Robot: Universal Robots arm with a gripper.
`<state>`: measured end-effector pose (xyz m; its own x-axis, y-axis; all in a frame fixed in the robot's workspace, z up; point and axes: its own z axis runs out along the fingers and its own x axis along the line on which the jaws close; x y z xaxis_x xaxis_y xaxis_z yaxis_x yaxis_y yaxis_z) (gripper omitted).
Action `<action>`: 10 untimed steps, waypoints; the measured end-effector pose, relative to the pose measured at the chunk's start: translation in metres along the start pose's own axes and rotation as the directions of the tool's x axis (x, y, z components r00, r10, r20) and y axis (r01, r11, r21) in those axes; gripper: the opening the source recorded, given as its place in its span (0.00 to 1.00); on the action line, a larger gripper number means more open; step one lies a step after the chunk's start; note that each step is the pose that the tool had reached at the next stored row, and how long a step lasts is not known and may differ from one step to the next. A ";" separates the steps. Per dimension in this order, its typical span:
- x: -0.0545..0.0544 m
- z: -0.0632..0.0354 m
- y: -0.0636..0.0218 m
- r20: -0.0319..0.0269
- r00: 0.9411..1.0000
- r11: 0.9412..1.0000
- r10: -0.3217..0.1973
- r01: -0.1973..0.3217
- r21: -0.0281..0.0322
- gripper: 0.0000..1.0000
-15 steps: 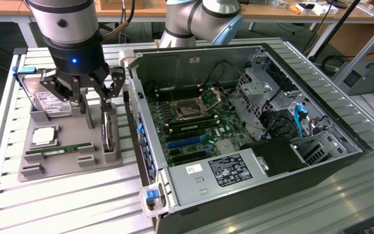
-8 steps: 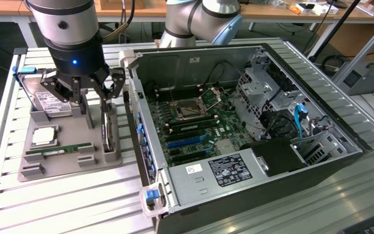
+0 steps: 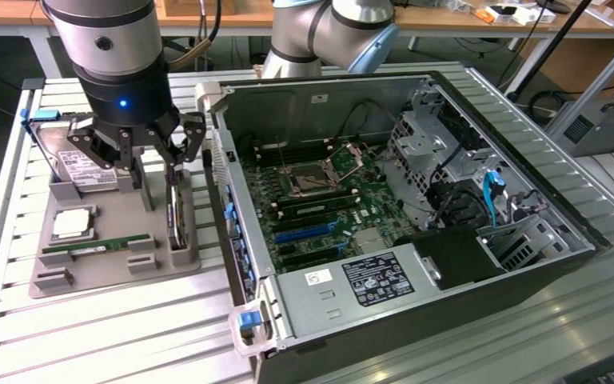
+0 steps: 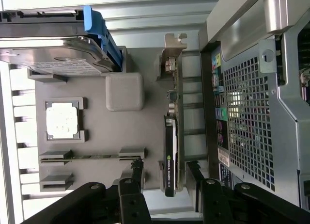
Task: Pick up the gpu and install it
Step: 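Pick up the gpu and move the gpu toward the slot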
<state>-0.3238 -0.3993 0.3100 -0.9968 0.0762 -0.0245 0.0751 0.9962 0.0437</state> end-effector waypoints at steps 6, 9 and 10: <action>0.000 0.0017 -0.0001 0.000 1.000 1.000 0.000 0.000 0.000 0.48; 0.000 0.0022 -0.0001 0.000 1.000 1.000 0.000 0.000 0.000 0.48; 0.000 0.0027 -0.0001 0.000 1.000 1.000 0.000 0.000 0.000 0.48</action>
<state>-0.3238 -0.3993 0.3073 -0.9968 0.0762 -0.0245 0.0751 0.9962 0.0437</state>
